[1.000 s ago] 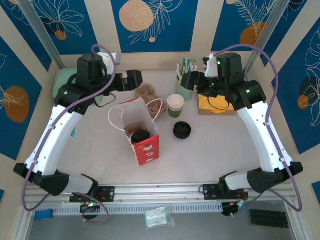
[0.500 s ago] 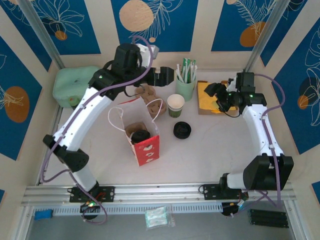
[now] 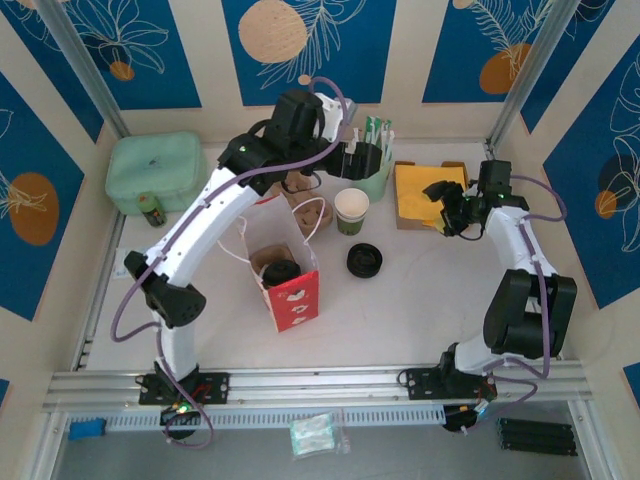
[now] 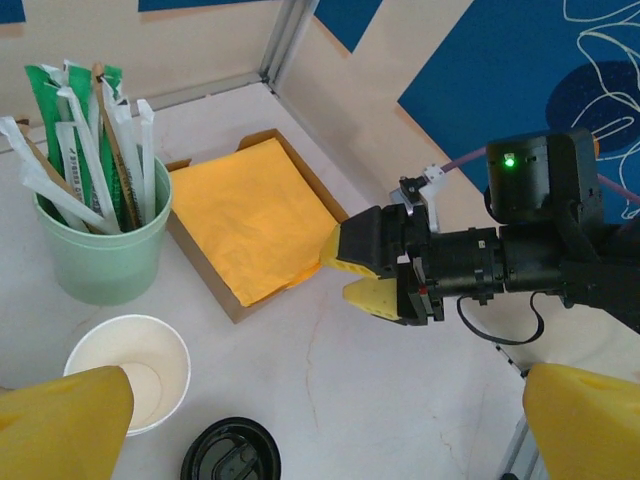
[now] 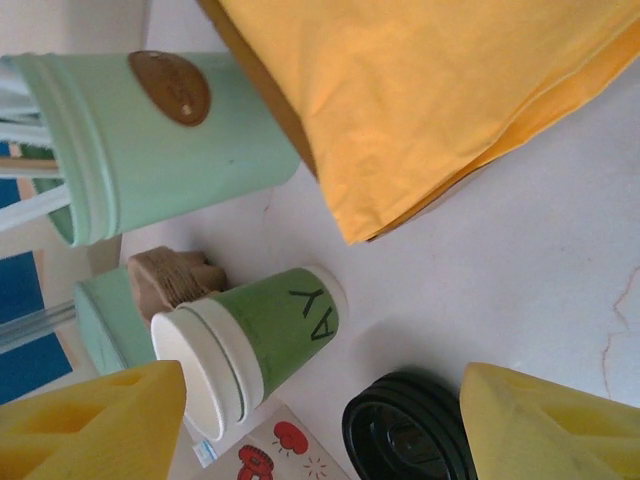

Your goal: Pack the takeout coffee

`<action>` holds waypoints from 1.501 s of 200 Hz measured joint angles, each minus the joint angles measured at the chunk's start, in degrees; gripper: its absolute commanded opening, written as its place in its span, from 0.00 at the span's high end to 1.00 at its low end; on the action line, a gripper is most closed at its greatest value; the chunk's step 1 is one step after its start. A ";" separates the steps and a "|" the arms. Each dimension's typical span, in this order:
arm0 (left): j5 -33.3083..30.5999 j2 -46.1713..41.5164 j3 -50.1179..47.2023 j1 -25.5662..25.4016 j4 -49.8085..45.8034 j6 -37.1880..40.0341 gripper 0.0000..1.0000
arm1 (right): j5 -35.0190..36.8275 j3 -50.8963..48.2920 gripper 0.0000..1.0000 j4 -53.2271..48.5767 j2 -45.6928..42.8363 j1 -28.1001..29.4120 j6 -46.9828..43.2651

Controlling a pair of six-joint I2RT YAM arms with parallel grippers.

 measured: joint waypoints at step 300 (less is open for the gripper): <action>0.83 1.14 0.72 -1.25 -0.17 -0.17 0.00 | 2.95 1.38 0.59 8.28 17.62 -2.99 6.27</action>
